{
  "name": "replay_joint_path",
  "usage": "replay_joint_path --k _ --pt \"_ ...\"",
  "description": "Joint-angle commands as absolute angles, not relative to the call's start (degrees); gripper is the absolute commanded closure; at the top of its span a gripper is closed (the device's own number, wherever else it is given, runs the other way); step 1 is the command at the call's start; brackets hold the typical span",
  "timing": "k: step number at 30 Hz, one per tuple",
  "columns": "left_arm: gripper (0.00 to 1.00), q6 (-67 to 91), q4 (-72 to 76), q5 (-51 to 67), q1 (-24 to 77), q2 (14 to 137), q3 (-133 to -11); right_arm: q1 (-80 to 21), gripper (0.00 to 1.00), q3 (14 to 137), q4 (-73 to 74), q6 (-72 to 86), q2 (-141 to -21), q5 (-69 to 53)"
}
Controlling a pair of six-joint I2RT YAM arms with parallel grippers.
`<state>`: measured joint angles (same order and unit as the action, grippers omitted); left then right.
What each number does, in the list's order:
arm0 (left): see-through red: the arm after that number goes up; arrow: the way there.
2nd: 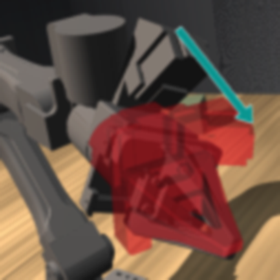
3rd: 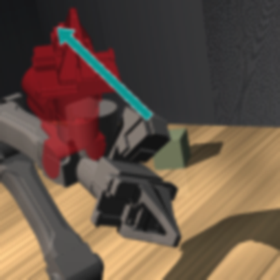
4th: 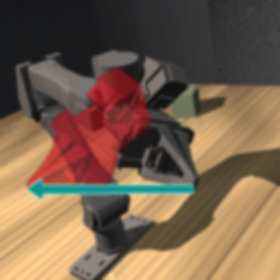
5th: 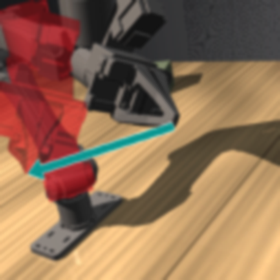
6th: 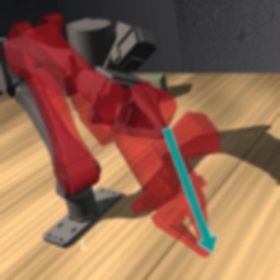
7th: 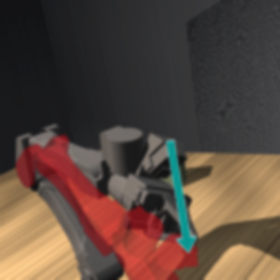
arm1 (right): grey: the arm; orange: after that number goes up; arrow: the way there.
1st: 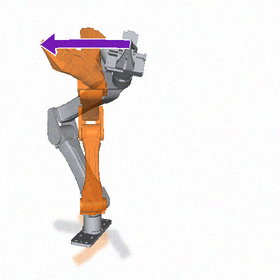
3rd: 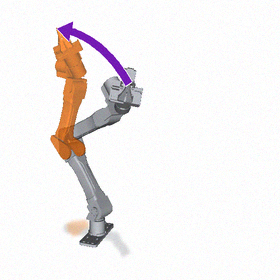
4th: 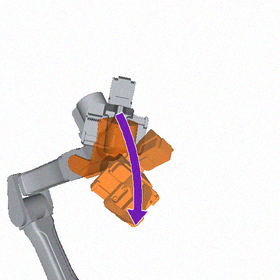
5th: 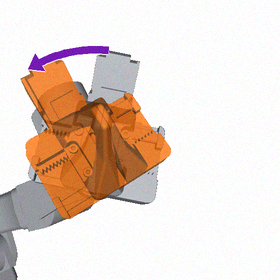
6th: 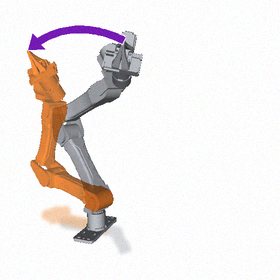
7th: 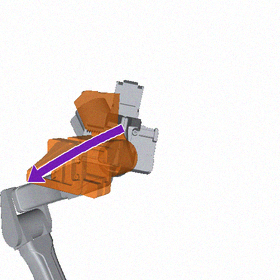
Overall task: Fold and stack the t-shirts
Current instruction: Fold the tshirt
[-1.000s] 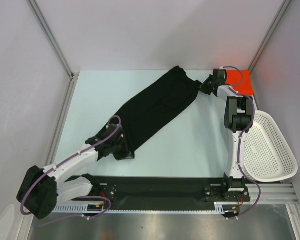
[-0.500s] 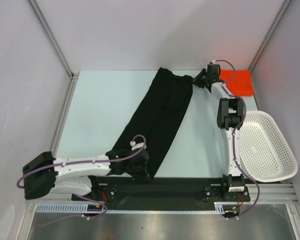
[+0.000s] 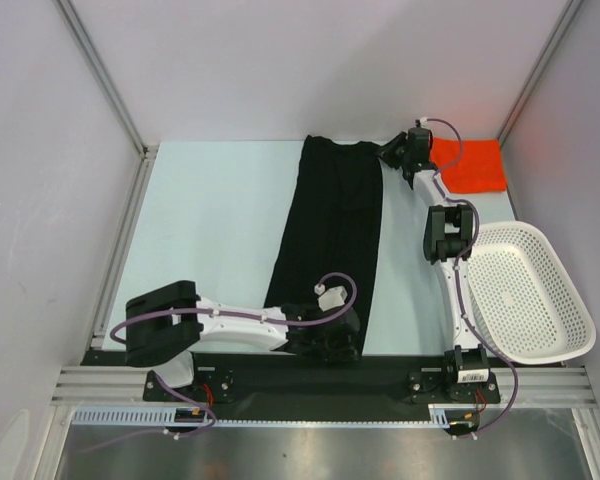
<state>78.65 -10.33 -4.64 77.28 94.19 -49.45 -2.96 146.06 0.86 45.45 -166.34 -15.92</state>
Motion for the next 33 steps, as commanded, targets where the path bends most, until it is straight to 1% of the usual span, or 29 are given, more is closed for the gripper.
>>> replay_joint_path --k 1,2,3,4,5,6,7,9,10,11,12,13,14,15,17,18,19,20,21,22,23,24,25,26,27,28,30,31,33 --pt "0.73 78.14 -7.91 -0.88 79.10 94.84 -52.73 -2.20 0.84 150.29 -3.88 45.88 -167.43 -10.63" --pt "0.66 76.57 -8.43 -1.31 79.28 94.22 -53.17 -2.20 0.75 150.29 -3.26 45.79 -167.26 -10.81" --pt "0.59 75.68 -9.31 -2.28 79.54 93.26 -53.70 -2.02 0.69 150.47 -0.82 44.57 -166.21 -10.81" --pt "0.48 74.63 -11.06 -3.33 79.80 91.08 -53.88 -1.93 0.56 151.08 1.56 43.34 -165.42 -10.46" --pt "0.44 73.75 -11.86 -3.43 79.80 89.75 -53.96 -1.85 0.49 151.43 3.84 42.11 -164.54 -9.85" --pt "0.41 71.74 -13.00 -3.08 79.80 88.61 -54.05 -1.67 0.45 151.17 6.04 41.06 -163.14 -9.41" --pt "0.38 70.76 -17.45 -3.60 79.80 87.46 -54.40 -1.41 0.43 149.69 9.37 40.26 -160.17 -9.58" --pt "0.38 68.56 -20.64 -3.95 80.07 82.37 -54.67 -0.53 0.40 147.49 13.94 39.90 -156.29 -9.41" --pt "0.38 68.47 -24.57 -4.74 80.33 80.09 -54.58 -0.44 0.38 146.18 15.71 39.82 -152.44 -9.23" --pt "0.38 68.29 -26.52 -6.23 80.42 77.89 -54.41 -0.44 0.34 145.03 17.82 39.55 -150.84 -8.97" --pt "0.37 68.29 -28.54 -7.28 80.42 73.17 -53.71 1.04 0.32 144.93 22.54 39.20 -149.43 -8.88" --pt "0.36 67.86 -32.65 -7.99 79.55 70.95 -53.27 1.32 0.30 144.93 25.37 38.50 -147.67 -8.53" --pt "0.36 66.46 -34.44 -8.17 78.58 66.14 -51.96 1.41 0.24 144.50 28.45 37.28 -144.61 -7.92" --pt "0.37 65.84 -35.93 -7.56 77.18 63.74 -50.81 1.67 0.22 143.97 33.87 36.31 -142.67 -7.39" --pt "0.37 63.13 -38.40 -5.64 70.60 58.30 -46.17 1.85 0.18 142.13 39.09 33.85 -137.15 -6.24" --pt "0.37 62.06 -38.50 -3.97 68.05 52.88 -44.58 1.85 0.17 138.99 43.20 32.97 -135.20 -6.59" --pt "0.36 60.92 -38.93 -2.56 62.02 49.78 -43.08 1.67 0.16 136.52 45.50 32.35 -133.17 -7.11" --pt "0.34 58.65 -39.02 -1.07 58.66 47.31 -41.76 1.32 0.15 133.80 47.44 31.82 -130.63 -7.21" --pt "0.33 57.32 -38.85 2.95 54.97 45.28 -39.05 0.88 0.15 130.38 49.29 30.34 -125.56 -7.47" --pt "0.30 56.09 -38.59 4.99 48.15 42.04 -37.89 0.18 0.13 121.03 49.57 29.71 -122.03 -7.91" --pt "0.29 52.77 -38.06 7.18 44.94 41.40 -35.97 -1.91 0.13 115.98 49.22 29.36 -115.55 -8.52" --pt "0.27 50.91 -37.45 9.99 42.04 41.31 -35.16 -2.89 0.13 109.58 46.70 29.36 -111.23 -11.22" --pt "0.26 49.24 -36.40 14.02 37.57 42.87 -34.63 -4.81 0.12 98.55 44.84 29.88 -107.53 -12.82" --pt "0.26 46.17 -35.95 15.98 35.96 44.46 -33.93 -5.96 0.13 92.52 43.00 30.06 -103.92 -14.75" --pt "0.26 44.75 -34.99 17.39 33.25 46.30 -33.93 -7.11 0.13 88.11 41.41 30.93 -96.67 -16.85" --pt "0.27 42.04 -34.55 19.58 31.92 50.58 -34.01 -9.82 0.14 80.15 41.05 31.20 -93.72 -17.48" --pt "0.30 39.56 -33.23 21.00 28.24 54.12 -34.45 -12.29 0.15 74.38 41.83 31.99 -85.04 -18.72" --pt "0.35 38.59 -33.05 21.01 27.08 55.71 -34.45 -13.78 0.16 67.57 41.75 33.73 -81.86 -18.89" --pt "0.38 36.39 -32.79 20.39 24.28 57.74 -34.19 -17.21 0.18 60.42 40.44 35.85 -76.93 -23.17"
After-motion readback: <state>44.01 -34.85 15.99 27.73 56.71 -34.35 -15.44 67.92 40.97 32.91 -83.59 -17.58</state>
